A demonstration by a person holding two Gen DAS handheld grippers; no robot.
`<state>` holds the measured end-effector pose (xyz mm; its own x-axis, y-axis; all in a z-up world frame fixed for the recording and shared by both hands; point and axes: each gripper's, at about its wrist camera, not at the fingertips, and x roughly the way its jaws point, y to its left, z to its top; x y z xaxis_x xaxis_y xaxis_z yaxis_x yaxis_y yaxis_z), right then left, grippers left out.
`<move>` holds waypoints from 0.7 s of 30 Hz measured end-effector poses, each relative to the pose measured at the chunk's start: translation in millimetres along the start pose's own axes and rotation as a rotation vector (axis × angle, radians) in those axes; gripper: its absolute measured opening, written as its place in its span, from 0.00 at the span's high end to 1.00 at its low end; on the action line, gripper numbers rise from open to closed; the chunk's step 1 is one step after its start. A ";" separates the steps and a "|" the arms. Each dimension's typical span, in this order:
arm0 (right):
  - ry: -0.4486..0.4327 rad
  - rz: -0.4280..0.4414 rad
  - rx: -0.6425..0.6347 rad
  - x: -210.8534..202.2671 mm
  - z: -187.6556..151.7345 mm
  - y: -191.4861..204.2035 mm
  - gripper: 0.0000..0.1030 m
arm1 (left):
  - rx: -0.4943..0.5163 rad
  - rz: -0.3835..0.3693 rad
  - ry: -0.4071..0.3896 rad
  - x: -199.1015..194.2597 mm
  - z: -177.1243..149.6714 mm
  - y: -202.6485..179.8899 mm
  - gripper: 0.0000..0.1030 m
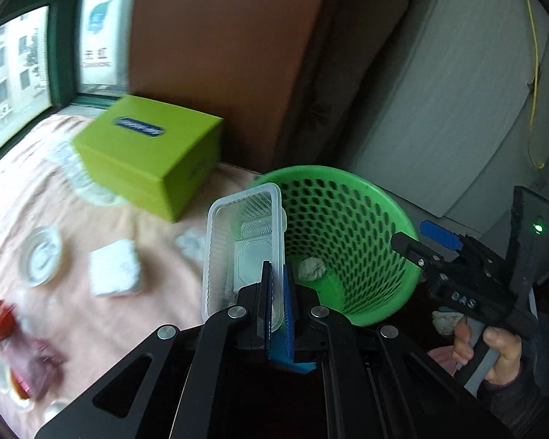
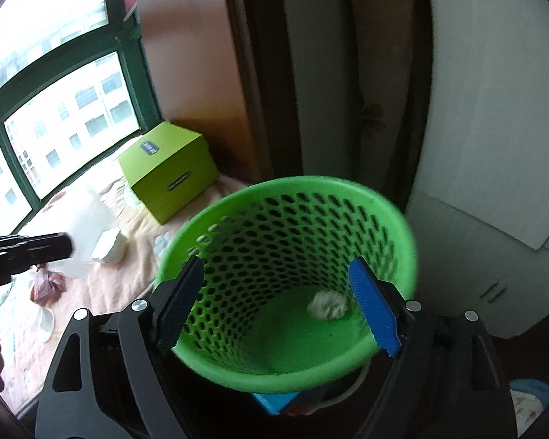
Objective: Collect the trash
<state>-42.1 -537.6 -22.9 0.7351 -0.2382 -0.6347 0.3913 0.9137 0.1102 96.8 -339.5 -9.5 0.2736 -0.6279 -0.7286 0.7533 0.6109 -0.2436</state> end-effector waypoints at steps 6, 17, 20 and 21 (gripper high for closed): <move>0.005 -0.010 0.028 2.5 -0.3 -23.9 0.21 | 0.018 -0.059 0.048 43.1 15.3 -26.6 0.95; 0.043 -0.049 0.044 7.3 5.3 -40.3 0.21 | -0.007 -0.126 0.130 94.2 18.8 -33.2 0.69; 0.049 -0.051 0.048 6.1 3.3 -39.4 0.21 | -0.020 -0.132 0.127 93.3 17.1 -29.6 0.58; 0.049 -0.051 0.045 5.4 2.8 -38.5 0.21 | -0.022 -0.131 0.125 91.4 16.5 -28.8 0.58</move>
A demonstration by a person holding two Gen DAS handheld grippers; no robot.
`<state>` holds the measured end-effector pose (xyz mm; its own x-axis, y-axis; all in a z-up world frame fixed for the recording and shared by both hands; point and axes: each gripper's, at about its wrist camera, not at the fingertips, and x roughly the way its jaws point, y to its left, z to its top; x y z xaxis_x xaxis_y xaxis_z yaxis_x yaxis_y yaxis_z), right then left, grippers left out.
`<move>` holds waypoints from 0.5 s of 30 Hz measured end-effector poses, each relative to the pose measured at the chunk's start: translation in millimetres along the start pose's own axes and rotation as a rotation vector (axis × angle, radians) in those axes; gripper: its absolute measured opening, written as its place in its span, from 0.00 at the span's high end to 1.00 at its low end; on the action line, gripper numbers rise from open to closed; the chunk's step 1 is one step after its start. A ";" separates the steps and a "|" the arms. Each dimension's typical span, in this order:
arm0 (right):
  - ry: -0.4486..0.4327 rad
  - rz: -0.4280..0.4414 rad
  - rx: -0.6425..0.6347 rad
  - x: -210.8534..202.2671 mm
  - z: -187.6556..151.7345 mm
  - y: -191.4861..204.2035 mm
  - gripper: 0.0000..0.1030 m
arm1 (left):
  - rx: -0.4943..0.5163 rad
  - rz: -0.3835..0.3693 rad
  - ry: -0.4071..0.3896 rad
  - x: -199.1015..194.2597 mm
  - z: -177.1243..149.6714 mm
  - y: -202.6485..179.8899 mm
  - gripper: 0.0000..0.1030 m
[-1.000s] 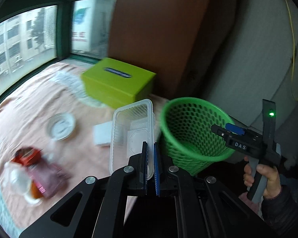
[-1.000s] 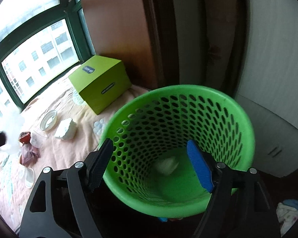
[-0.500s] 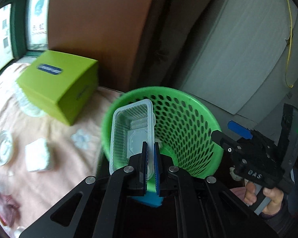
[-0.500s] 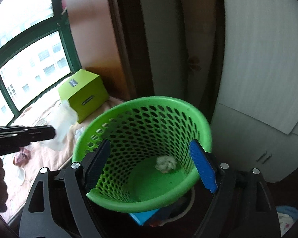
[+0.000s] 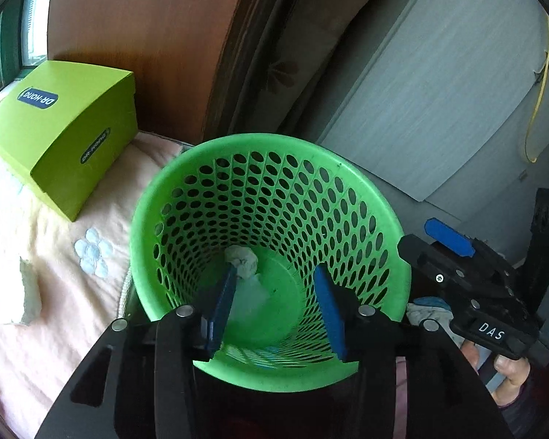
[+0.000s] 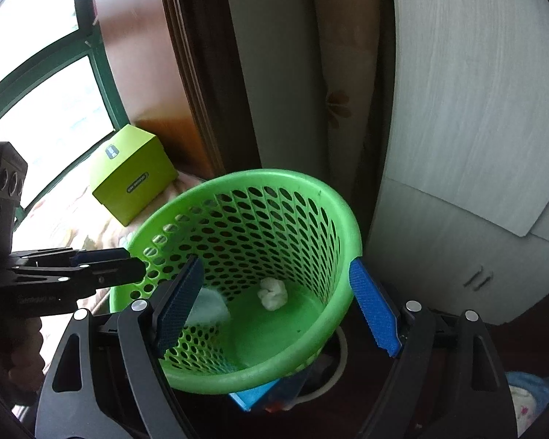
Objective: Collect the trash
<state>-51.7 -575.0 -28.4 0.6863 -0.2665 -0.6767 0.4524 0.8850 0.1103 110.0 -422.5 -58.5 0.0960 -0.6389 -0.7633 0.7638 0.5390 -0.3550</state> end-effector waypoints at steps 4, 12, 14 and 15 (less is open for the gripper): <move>-0.014 0.024 -0.011 -4.5 -3.8 10.5 0.21 | -0.026 0.035 -0.036 -21.8 -11.3 8.0 0.52; -0.024 0.082 -0.078 -7.9 -14.3 61.8 0.21 | -0.080 0.176 -0.110 -88.4 -48.7 40.8 0.46; -0.026 0.104 -0.086 -10.7 -15.2 75.6 0.20 | -0.093 0.233 -0.131 -111.0 -60.3 52.5 0.46; -0.030 0.113 -0.092 -12.3 -15.5 82.5 0.18 | -0.102 0.255 -0.140 -120.7 -65.2 57.8 0.45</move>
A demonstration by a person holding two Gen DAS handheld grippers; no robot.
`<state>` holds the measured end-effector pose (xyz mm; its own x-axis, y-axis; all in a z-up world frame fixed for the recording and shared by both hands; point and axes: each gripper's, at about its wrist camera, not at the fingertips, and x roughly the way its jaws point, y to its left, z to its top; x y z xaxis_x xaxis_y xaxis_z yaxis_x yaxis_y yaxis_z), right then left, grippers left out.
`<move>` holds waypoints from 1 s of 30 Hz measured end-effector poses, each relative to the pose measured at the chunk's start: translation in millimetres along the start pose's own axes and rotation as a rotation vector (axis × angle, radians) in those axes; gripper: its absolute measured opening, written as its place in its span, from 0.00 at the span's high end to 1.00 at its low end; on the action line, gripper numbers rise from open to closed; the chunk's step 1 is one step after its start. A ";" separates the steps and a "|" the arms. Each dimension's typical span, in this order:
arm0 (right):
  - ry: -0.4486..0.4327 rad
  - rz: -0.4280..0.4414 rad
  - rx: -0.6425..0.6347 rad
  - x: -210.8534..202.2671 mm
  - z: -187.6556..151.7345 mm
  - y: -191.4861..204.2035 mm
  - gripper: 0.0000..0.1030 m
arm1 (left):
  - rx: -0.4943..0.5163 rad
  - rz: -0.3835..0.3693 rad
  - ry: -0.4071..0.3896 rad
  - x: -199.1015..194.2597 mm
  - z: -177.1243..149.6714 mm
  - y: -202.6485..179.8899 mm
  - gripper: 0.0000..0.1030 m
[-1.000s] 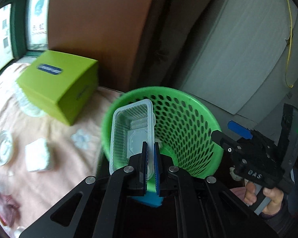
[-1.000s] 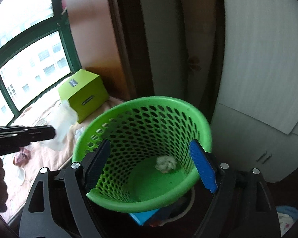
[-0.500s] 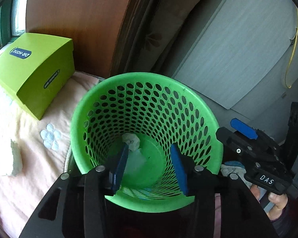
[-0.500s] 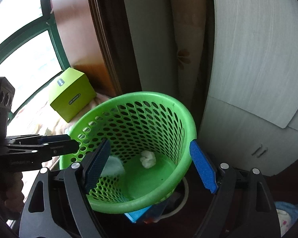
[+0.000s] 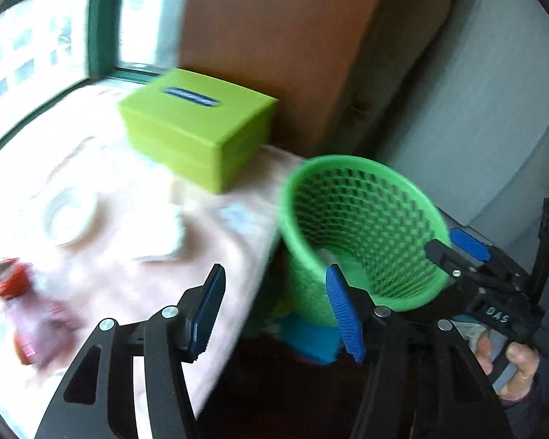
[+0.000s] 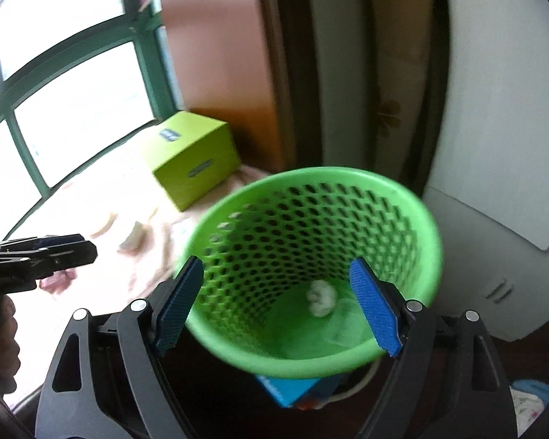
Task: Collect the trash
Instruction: 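Move the right tool back over the table toward the clear cup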
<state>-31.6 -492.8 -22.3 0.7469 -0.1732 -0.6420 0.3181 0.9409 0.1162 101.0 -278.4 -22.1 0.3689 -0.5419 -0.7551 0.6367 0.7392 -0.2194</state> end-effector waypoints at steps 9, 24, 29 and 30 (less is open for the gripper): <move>-0.003 0.099 -0.068 0.9 -0.5 76.5 0.17 | -0.141 0.115 -0.072 -58.8 -32.9 84.9 0.43; 0.096 0.306 -0.163 46.0 -1.7 190.1 0.17 | -0.388 0.295 -0.134 -127.6 -95.7 207.2 0.43; 0.162 0.382 -0.120 70.6 0.0 222.4 0.17 | -0.433 0.317 -0.138 -138.7 -111.7 227.4 0.42; 0.179 0.396 -0.108 76.0 1.1 228.6 0.17 | -0.439 0.320 -0.139 -140.4 -114.0 230.0 0.39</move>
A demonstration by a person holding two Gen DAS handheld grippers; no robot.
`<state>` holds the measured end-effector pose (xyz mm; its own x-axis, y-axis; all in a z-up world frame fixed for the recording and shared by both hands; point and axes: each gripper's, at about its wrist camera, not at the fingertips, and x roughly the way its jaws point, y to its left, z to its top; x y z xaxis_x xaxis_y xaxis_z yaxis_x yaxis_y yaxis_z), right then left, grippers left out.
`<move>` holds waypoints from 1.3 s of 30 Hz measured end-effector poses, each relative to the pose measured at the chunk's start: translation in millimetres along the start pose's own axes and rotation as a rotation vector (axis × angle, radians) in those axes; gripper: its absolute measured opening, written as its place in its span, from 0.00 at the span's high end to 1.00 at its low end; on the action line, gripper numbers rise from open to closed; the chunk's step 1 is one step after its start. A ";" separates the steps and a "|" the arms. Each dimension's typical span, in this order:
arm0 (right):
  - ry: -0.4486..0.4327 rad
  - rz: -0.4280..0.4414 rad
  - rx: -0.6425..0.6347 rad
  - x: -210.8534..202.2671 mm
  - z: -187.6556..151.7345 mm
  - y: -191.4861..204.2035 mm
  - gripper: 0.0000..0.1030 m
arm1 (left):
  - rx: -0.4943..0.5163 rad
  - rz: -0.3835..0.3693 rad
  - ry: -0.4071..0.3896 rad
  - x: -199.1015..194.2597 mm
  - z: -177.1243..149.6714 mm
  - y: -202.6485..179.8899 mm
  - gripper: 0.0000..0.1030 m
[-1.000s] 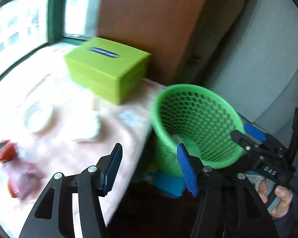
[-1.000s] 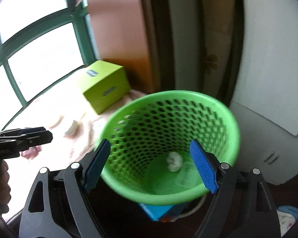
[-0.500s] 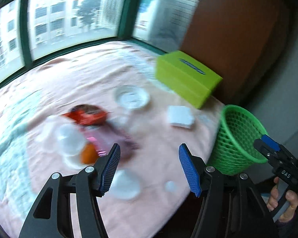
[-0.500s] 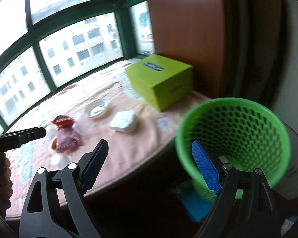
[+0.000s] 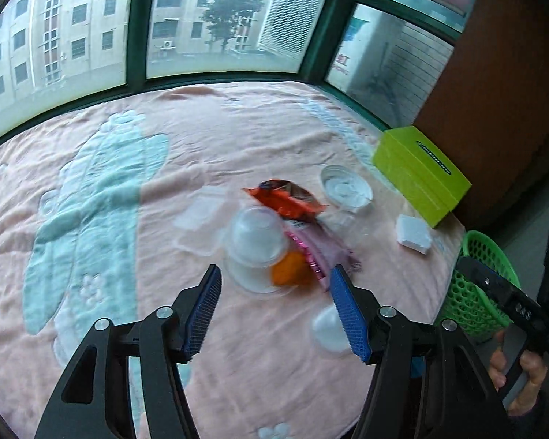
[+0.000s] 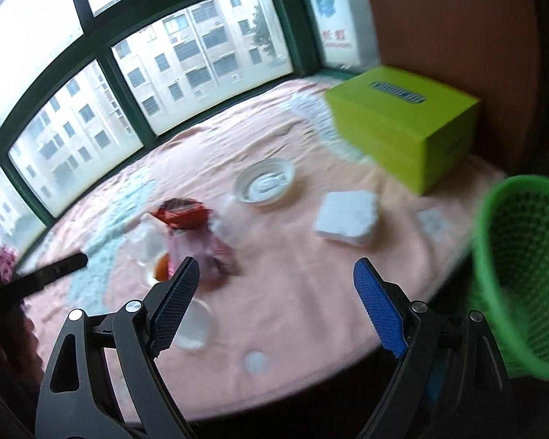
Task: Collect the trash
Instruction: 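Move the right tool back over the table toward the clear cup, then grasp the clear plastic cup with the right tool and lift it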
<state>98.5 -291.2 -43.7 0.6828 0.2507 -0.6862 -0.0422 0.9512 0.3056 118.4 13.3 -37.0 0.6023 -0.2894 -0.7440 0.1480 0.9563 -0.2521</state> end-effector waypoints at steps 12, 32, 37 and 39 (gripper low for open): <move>0.161 0.112 0.212 79.9 30.3 11.7 0.17 | -0.054 0.005 -0.001 -0.4 -5.2 37.5 0.37; 0.265 0.086 0.447 152.5 41.2 -12.1 0.32 | -0.013 0.061 0.055 41.6 18.9 58.8 0.25; 0.260 0.103 0.445 149.1 40.4 -17.8 0.39 | 0.022 0.066 0.079 61.0 27.4 59.9 0.27; 0.252 0.102 0.431 148.3 41.2 -14.2 0.39 | 0.036 0.075 0.095 70.5 29.5 61.1 0.30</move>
<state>230.5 -274.8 -122.6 0.4917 0.4247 -0.7602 0.2417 0.7722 0.5877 193.1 52.6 -86.5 0.5364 -0.2179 -0.8153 0.1348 0.9758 -0.1721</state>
